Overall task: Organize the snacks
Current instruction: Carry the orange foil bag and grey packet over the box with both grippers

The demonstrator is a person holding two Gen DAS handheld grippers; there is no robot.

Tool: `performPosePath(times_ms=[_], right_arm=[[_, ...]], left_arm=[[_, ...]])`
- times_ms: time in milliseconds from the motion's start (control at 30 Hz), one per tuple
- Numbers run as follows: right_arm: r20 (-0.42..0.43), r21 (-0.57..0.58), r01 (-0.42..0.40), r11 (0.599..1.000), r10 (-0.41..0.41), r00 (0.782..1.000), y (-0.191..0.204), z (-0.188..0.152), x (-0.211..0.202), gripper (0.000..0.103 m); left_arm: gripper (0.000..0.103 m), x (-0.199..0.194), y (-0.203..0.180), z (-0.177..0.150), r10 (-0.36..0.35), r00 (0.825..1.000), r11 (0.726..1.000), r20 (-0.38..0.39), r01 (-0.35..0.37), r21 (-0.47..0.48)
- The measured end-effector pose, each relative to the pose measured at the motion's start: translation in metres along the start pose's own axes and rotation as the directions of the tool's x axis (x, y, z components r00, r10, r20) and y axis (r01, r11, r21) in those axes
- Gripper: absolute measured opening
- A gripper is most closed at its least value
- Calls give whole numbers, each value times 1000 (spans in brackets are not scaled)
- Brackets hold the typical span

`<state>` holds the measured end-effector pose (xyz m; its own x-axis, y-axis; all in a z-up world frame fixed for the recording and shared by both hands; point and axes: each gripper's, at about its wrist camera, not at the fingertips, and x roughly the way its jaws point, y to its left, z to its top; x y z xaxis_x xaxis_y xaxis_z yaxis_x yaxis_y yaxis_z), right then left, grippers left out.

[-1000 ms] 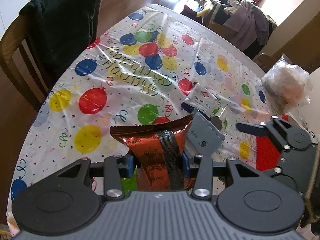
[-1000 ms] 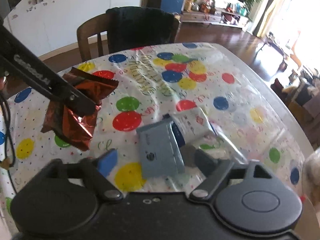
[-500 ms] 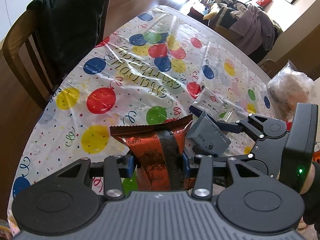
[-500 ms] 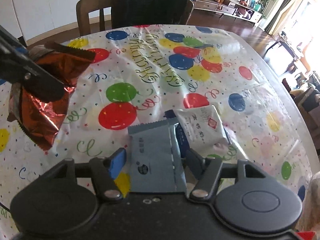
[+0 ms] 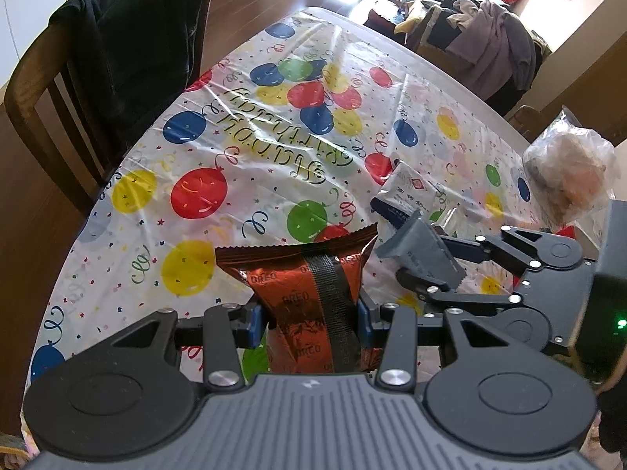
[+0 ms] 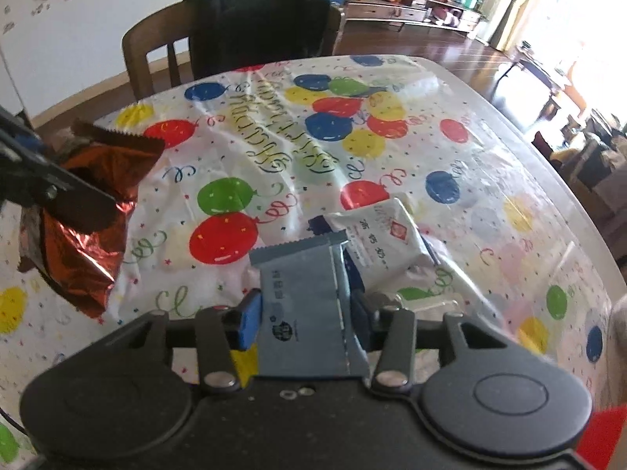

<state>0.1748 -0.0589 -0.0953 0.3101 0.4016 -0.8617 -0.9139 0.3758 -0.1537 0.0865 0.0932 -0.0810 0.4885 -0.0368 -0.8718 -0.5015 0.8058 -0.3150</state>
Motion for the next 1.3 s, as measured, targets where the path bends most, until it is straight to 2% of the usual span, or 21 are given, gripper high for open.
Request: performPosePath(times_ms=[333,567,767,967,1300], right_arm=[[34,182,42,982,-49,998,-1,-19,-65,46],[73,372,79,925,-114,991,-15,-45,-125,46],[82,486,132,864,-195,977,-34,-77,-171,46],[76,562,175,808,-261,962,-57,-115,-205,46],[51,638,223,737,-329,943,-95,-180,-241,46]], left_arm=[[43,-17,-24,-5,-26,1000,995,11,25,95],[43,-33,-66,-9,-68,998,973,14,63,220],[43,-47,-117,-13,-120,993,934,8,111,340],[43,-55,-176,-25,-157,988,882,-8,144,450],[43,-49,-264,-53,-158,987,806,-35,150,572]])
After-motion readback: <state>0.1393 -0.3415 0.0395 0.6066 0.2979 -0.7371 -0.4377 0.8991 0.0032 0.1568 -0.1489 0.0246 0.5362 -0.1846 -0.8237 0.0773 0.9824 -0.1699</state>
